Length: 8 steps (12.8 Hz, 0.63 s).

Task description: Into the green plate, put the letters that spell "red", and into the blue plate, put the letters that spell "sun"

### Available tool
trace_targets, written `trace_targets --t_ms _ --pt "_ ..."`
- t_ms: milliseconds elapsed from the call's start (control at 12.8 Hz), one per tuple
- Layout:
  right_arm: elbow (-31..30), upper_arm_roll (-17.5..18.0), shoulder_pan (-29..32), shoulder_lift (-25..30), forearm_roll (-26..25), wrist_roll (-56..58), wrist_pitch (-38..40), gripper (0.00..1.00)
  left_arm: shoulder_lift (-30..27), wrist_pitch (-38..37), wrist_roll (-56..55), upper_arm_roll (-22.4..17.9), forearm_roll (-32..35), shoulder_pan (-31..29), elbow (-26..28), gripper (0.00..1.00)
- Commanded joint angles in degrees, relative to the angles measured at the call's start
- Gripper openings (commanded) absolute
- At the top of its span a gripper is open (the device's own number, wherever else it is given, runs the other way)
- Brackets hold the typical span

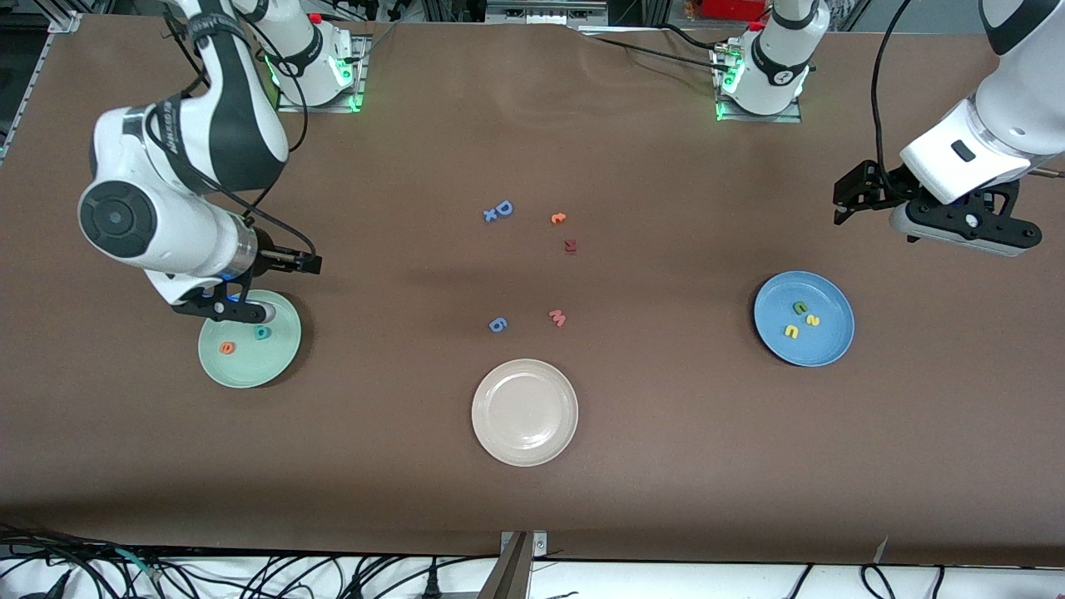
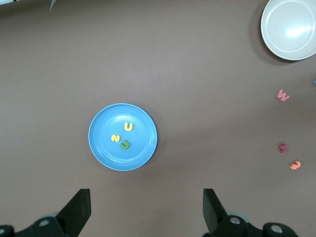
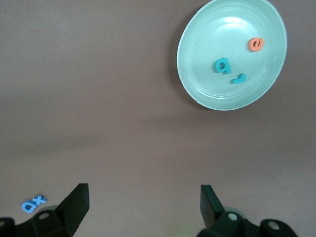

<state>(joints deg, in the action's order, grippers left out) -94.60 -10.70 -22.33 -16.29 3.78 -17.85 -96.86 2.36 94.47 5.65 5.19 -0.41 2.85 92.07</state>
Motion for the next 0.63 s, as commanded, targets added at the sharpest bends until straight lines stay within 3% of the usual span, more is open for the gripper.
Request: trace_targets --t_ms 0,235,548 --pt "-1.1 3.5 4.2 5.0 -1.7 0.3 1.8 1.0 0.4 0.9 -0.3 0.0 -1.7 -0.1 -0.3 1.0" --pt "-1.6 9.4 11.3 9.0 -1.8 5.3 2.9 1.0 0.4 1.0 -0.3 0.0 -1.7 -0.1 -0.3 1.0" --pt "-1.4 9.6 13.7 12.9 -2.1 6.3 5.5 1.0 0.4 1.1 -0.3 0.0 -1.6 0.0 -0.4 1.0"
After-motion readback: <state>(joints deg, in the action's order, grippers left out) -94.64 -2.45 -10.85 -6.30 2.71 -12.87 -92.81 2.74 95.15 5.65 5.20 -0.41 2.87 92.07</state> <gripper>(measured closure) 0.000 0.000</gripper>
